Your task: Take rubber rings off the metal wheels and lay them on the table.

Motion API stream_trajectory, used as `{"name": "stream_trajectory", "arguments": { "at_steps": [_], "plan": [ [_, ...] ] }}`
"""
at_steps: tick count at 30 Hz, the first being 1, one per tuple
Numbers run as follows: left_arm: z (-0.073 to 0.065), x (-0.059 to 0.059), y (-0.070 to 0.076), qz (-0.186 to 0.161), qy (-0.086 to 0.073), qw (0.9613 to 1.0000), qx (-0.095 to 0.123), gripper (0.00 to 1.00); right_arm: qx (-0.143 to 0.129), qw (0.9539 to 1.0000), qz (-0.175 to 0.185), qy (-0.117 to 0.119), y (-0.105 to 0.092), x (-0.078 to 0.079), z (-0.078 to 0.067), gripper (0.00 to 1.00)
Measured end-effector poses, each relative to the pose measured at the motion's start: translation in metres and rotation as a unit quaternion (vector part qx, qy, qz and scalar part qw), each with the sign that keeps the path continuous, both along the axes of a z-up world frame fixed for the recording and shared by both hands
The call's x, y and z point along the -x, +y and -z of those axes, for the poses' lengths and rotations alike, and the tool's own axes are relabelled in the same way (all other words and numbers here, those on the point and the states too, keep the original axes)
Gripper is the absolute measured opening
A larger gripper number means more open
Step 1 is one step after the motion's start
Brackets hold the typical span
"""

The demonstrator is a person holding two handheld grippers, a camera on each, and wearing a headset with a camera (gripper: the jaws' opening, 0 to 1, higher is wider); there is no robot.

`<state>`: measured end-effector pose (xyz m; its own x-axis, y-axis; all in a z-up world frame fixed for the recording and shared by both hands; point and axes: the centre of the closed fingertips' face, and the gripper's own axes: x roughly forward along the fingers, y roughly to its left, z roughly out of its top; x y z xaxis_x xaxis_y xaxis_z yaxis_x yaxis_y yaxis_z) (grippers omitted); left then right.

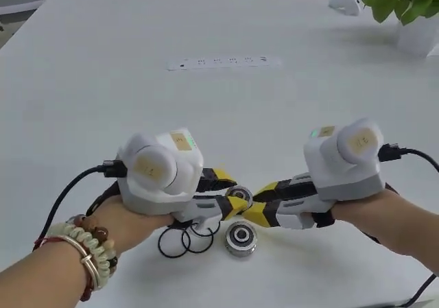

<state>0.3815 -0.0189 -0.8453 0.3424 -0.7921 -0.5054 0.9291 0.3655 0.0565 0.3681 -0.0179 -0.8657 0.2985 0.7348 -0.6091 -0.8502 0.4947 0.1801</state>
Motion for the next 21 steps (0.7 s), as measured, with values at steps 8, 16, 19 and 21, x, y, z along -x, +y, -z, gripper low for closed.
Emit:
{"name": "stream_trajectory", "arguments": {
  "at_steps": [8,16,19,21],
  "plan": [
    [0.002,-0.0001,-0.0004,-0.009,0.009,0.9999,0.009,0.16,0.0,1.0,0.001,-0.004,-0.0001,-0.0012,-0.0002,0.17],
    [0.003,-0.0015,-0.0005,-0.016,0.01,0.9998,0.009,0.15,0.005,0.9998,-0.004,-0.016,0.0004,-0.0019,0.0007,0.18],
    [0.0032,-0.0013,-0.0001,-0.017,0.01,0.9998,0.01,0.15,0.008,0.9997,-0.008,-0.022,0.0004,-0.0016,0.0004,0.18],
    [0.0029,-0.001,0.0001,-0.017,0.009,0.9998,0.01,0.15,0.01,0.9996,-0.01,-0.024,0.0002,-0.0017,0.0002,0.17]
  ]
}}
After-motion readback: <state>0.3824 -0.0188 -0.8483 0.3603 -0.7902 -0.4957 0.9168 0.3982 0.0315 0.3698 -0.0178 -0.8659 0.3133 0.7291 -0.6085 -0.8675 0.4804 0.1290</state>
